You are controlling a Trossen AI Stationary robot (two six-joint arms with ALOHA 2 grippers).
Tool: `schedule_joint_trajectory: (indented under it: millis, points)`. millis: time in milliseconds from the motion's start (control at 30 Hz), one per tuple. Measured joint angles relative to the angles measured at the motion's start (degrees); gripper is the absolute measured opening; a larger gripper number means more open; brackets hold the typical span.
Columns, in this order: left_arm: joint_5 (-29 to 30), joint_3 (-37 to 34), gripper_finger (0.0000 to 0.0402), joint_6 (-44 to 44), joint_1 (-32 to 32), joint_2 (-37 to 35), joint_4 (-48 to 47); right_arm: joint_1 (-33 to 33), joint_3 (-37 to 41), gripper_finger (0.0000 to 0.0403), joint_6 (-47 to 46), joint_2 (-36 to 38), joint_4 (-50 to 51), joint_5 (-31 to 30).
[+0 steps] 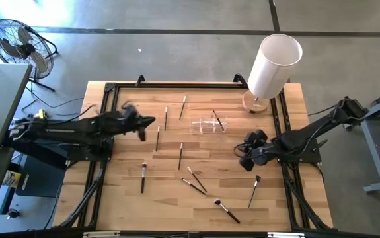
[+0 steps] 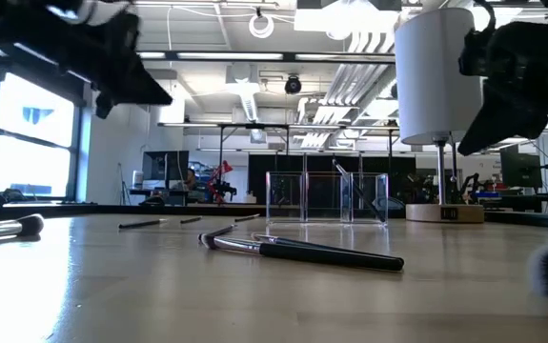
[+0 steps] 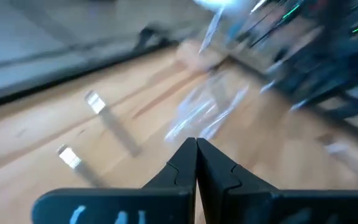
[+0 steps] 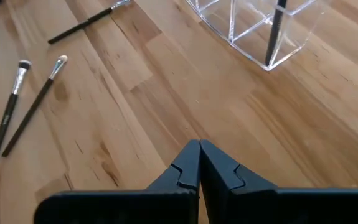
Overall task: Put items in baskets/containers
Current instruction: Put the eyeshadow brush into the left section of the transparent organizer
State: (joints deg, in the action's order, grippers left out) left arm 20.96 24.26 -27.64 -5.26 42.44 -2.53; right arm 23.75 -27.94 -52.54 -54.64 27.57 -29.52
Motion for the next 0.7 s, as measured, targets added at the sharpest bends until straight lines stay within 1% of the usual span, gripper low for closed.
schedule_joint_trajectory:
  millis: [100,200,300,367,400,433,567,700]
  points:
    - [3.56,7.49,0.0000,-3.16,-0.01,10.55,-9.60,-0.11,3.16,0.0001,2.21,6.43,0.04,0.71]
    - [6.98,15.13,0.0000,-8.76,-0.72,19.22,-20.99,-0.11,5.81,0.0001,2.60,12.63,0.01,1.23]
    - [7.01,21.69,0.0005,-17.35,-3.77,27.12,-30.71,-0.11,7.80,0.0001,3.51,17.94,0.06,2.04]
    - [4.51,25.44,0.0013,-22.56,-6.75,32.31,-35.33,-0.13,8.64,0.0001,4.34,20.73,0.02,2.48]
    - [2.23,26.79,0.0018,-23.84,-8.23,34.44,-37.42,-0.11,8.91,0.0001,4.85,21.67,0.04,2.54]
    - [-0.06,27.89,0.0025,-24.22,-9.77,36.45,-38.98,-0.11,9.12,0.0001,4.98,22.76,0.04,2.68]
    - [-10.03,30.22,0.0062,-23.82,-14.86,43.62,-39.29,-0.11,9.19,0.0001,4.88,24.92,0.45,2.97]
    - [-14.58,30.52,0.0104,-23.30,-17.61,47.76,-39.61,-0.11,9.19,0.0001,4.09,25.52,-0.13,2.96]
